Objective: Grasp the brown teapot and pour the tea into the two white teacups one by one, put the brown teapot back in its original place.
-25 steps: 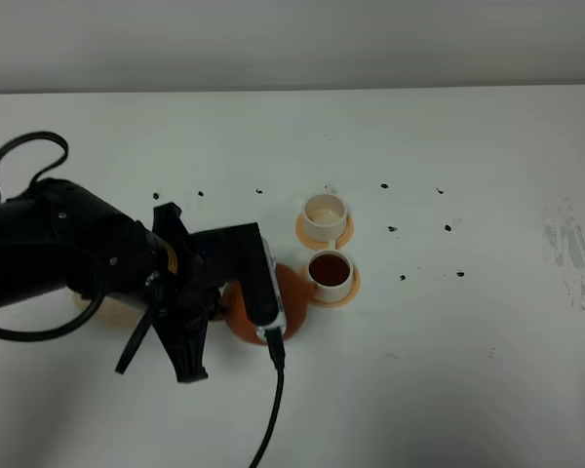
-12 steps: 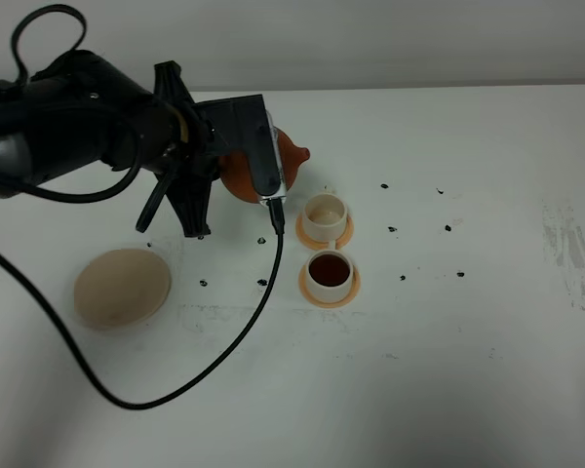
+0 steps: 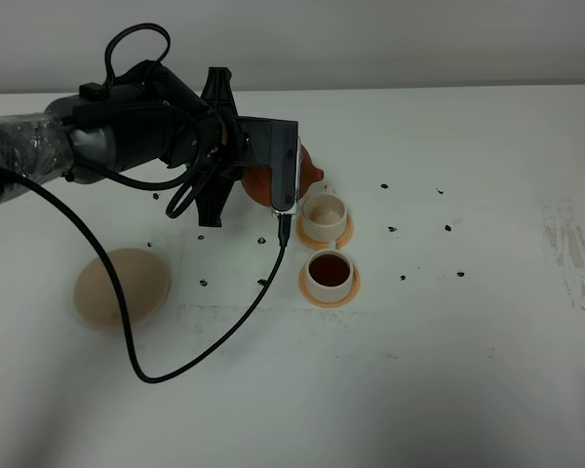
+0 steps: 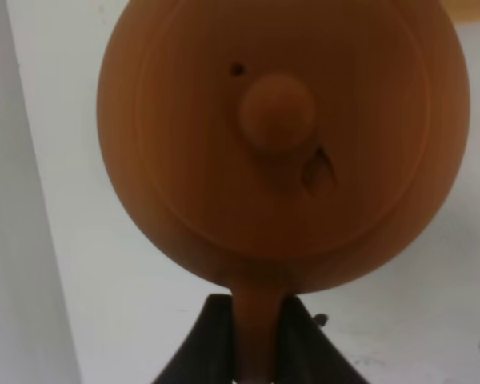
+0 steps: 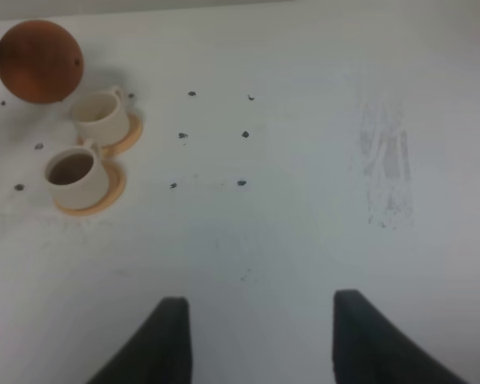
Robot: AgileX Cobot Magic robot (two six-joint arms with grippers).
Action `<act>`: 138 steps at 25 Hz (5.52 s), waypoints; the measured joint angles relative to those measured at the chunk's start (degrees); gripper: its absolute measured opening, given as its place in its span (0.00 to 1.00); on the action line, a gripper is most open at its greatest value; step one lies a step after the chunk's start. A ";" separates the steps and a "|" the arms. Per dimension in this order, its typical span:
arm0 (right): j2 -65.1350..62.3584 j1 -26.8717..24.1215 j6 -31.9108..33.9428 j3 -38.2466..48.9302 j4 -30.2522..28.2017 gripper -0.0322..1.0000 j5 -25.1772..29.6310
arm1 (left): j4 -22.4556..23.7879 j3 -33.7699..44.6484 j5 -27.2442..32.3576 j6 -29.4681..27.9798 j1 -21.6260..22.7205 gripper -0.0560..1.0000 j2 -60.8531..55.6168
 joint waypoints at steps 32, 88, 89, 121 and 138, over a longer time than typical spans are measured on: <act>0.00 0.00 0.00 0.00 0.00 0.44 0.00 | 27.18 -0.11 -5.07 0.23 -3.06 0.17 1.76; 0.00 0.00 -0.01 0.00 0.00 0.44 0.00 | 47.37 0.05 -11.44 0.23 -4.69 0.17 3.32; 0.00 0.00 -0.01 0.00 0.00 0.44 0.00 | 47.64 0.05 -11.51 0.23 -4.69 0.17 3.32; 0.00 0.00 -0.01 0.00 0.00 0.44 0.00 | 53.49 0.71 -14.48 1.31 -4.69 0.17 3.42; 0.00 0.00 -0.01 0.00 0.00 0.44 0.00 | 53.61 0.71 -14.49 1.31 -4.69 0.17 3.42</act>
